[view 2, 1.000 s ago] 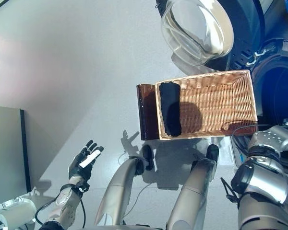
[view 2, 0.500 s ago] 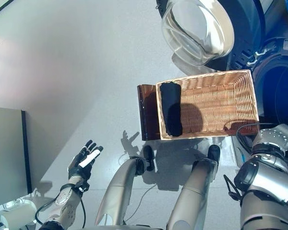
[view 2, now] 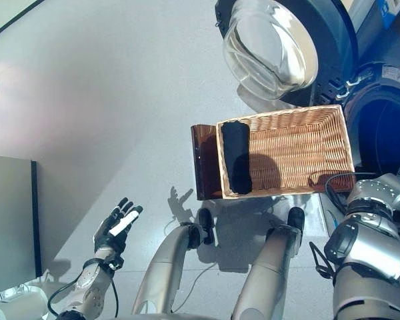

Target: Pick up the clothes and place them into the washing machine

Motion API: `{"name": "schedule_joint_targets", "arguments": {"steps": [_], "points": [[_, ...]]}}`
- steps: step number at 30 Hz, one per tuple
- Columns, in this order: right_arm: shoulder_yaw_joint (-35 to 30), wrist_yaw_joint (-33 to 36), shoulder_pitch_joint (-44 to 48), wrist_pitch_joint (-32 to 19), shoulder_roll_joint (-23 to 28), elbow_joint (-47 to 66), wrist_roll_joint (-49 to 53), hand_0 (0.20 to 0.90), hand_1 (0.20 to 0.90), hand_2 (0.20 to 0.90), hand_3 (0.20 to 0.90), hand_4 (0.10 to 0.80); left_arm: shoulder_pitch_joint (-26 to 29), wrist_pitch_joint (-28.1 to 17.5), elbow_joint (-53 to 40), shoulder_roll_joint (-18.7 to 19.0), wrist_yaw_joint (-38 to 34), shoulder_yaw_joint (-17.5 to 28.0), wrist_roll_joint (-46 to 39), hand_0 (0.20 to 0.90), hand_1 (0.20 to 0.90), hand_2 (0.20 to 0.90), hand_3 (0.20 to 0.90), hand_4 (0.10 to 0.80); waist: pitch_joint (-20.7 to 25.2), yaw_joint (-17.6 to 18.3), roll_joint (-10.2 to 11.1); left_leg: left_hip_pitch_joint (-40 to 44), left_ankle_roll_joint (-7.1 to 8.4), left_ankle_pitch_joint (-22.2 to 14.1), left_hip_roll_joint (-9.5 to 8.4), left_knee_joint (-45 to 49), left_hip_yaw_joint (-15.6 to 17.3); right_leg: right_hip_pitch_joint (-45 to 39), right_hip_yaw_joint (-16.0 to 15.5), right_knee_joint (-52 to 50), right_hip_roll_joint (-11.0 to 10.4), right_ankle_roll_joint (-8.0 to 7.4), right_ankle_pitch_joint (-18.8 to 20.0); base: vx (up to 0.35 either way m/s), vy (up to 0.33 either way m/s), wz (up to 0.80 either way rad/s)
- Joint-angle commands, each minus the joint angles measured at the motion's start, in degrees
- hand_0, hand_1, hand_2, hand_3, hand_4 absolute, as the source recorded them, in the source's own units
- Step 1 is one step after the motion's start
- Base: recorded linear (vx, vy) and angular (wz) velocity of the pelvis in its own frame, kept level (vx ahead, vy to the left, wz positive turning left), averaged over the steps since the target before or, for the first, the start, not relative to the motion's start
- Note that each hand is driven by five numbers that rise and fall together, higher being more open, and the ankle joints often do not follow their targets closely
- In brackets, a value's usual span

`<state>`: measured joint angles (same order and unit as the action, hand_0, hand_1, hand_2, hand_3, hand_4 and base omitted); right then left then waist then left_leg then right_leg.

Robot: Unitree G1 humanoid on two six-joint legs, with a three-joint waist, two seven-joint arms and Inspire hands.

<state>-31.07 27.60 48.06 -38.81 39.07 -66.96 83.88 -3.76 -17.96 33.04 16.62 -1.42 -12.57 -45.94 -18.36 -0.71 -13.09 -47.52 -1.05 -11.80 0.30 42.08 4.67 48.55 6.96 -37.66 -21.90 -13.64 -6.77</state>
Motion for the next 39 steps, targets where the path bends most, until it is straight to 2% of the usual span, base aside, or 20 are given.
{"name": "schedule_joint_targets", "arguments": {"steps": [1,3,8,15,23,25,29,30,32,33,34,36,37,39], "points": [[3.6,-0.2,-0.8,-6.3,1.7,1.7,-3.3,0.900,0.900,0.900,0.900,0.800,-3.0,-3.4,-1.7,5.6,-1.6,2.0,-1.4,0.900,0.900,0.900,0.900,0.800,3.2,0.0,1.5,2.7,4.38,1.0,1.50,-4.7,-1.4,-0.3,-1.2,-1.3,2.3,4.89,3.3,0.000,0.000,0.00],[4.0,0.1,-0.9,-6.0,1.0,2.3,-4.2,0.900,0.900,0.900,0.900,0.800,-3.1,-3.5,-1.8,5.7,-1.6,2.2,-1.4,0.900,0.900,0.900,0.900,0.800,3.2,0.0,1.5,3.1,4.30,1.2,1.40,-5.3,-1.3,-0.6,-1.2,-0.7,2.4,4.73,3.8,0.000,0.000,0.00],[8.6,-0.7,-2.0,0.1,0.1,1.3,-10.2,0.900,0.900,0.900,0.900,0.800,-2.8,-4.0,-2.0,6.2,-0.8,2.4,-1.0,0.900,0.900,0.900,0.900,0.800,2.8,-0.1,2.4,4.4,4.31,2.8,1.09,-8.7,-1.2,-2.6,-1.8,3.4,2.0,4.41,6.0,-0.002,-0.001,-0.02],[11.1,-4.3,-3.7,2.9,-3.2,-0.6,-8.6,0.900,0.900,0.900,0.900,0.800,-2.4,-3.6,-1.2,6.0,0.1,3.3,-2.0,0.900,0.900,0.900,0.900,0.800,2.8,-0.3,4.0,8.1,4.55,5.3,0.94,-14.8,-1.5,-7.3,-3.9,10.4,2.1,4.04,9.0,0.017,-0.011,-0.04],[15.9,-5.0,-6.5,7.5,-7.0,-3.3,-15.0,0.900,0.900,0.900,0.900,0.800,-1.9,-4.1,-0.1,5.6,0.5,4.1,-1.8,0.900,0.900,0.900,0.900,0.800,3.3,-0.4,6.4,12.6,5.10,8.0,1.07,-21.0,-2.3,-13.3,-6.6,18.4,2.0,3.55,12.4,0.039,-0.037,-0.01],[18.0,-6.3,-8.8,8.2,-10.5,-2.2,-16.2,0.900,0.900,0.900,0.900,0.800,-1.6,-4.5,0.4,4.9,0.3,4.4,-1.6,0.900,0.900,0.900,0.900,0.800,3.5,-0.3,7.5,14.8,5.45,9.1,1.36,-23.8,-2.5,-16.0,-7.6,22.0,2.3,3.41,13.4,0.054,-0.038,0.00],[19.1,-7.1,-11.1,8.8,-13.5,-1.8,-17.2,0.900,0.900,0.900,0.900,0.800,-1.6,-4.8,0.8,4.1,0.3,4.8,-1.5,0.900,0.900,0.900,0.900,0.800,3.6,-0.4,8.3,16.8,5.65,10.0,1.62,-25.9,-2.4,-18.3,-8.8,25.0,2.6,3.26,14.6,0.054,-0.041,-0.08],[21.5,-7.3,-13.4,9.9,-16.4,-1.6,-20.3,0.900,0.900,0.900,0.900,0.800,-1.1,-5.4,0.9,3.7,0.4,5.3,-1.1,0.900,0.900,0.900,0.900,0.800,3.6,-0.2,9.4,18.5,5.98,11.0,2.05,-27.9,-2.7,-20.9,-9.9,28.3,2.8,3.14,15.9,0.069,-0.077,-0.07],[22.6,-7.1,-14.0,10.8,-16.7,-1.9,-22.4,0.900,0.900,0.900,0.900,0.800,-1.0,-5.6,0.6,3.7,0.5,5.4,-0.9,0.900,0.900,0.900,0.900,0.800,3.5,-0.3,9.6,18.8,6.07,11.4,2.13,-28.4,-2.8,-21.6,-10.3,28.9,2.7,3.09,16.2,0.038,-0.051,-0.06],[26.6,-6.3,-14.6,13.7,-16.9,-2.9,-30.3,0.900,0.900,0.900,0.900,0.800,-0.7,-5.8,0.8,3.6,0.2,5.4,-0.3,0.900,0.900,0.900,0.900,0.800,3.4,-0.6,10.0,19.4,6.22,12.0,2.17,-29.3,-3.0,-22.6,-10.6,30.0,2.7,3.05,16.9,0.014,-0.032,-0.02],[26.6,-6.0,-14.6,13.8,-17.0,-2.7,-30.5,0.900,0.900,0.900,0.900,0.800,-0.8,-5.8,0.8,3.6,0.2,5.5,-0.2,0.900,0.900,0.900,0.900,0.800,3.4,-0.5,10.0,19.5,6.23,12.1,2.16,-29.4,-3.1,-22.7,-10.7,30.1,2.7,3.05,16.9,0.000,0.000,0.00],[33.9,-5.1,-15.5,16.8,-18.0,-1.0,-43.1,0.900,0.900,0.900,0.900,0.800,-0.7,-6.2,1.5,3.4,0.0,6.2,1.2,0.900,0.900,0.900,0.900,0.800,3.3,-0.9,10.5,20.5,6.45,13.0,2.32,-30.9,-3.4,-23.5,-11.2,31.0,2.8,3.08,17.6,0.021,-0.017,0.09],[34.0,-5.0,-15.5,16.9,-18.0,-0.9,-43.1,0.900,0.900,0.900,0.900,0.800,-0.7,-6.2,1.5,3.4,0.0,6.3,1.2,0.900,0.900,0.900,0.900,0.800,3.2,-0.9,10.5,20.6,6.45,13.1,2.32,-31.0,-3.4,-23.6,-11.2,31.0,2.8,3.09,17.6,0.026,-0.035,0.10],[39.9,-6.3,-16.7,18.8,-19.4,1.6,-51.1,0.900,0.900,0.900,0.900,0.800,-0.7,-6.7,1.5,3.0,0.1,7.3,1.3,0.900,0.900,0.900,0.900,0.800,3.0,-1.4,11.1,20.9,6.48,13.5,2.50,-31.0,-3.8,-24.0,-11.7,30.7,2.8,3.25,17.5,0.028,-0.051,0.03]]}}
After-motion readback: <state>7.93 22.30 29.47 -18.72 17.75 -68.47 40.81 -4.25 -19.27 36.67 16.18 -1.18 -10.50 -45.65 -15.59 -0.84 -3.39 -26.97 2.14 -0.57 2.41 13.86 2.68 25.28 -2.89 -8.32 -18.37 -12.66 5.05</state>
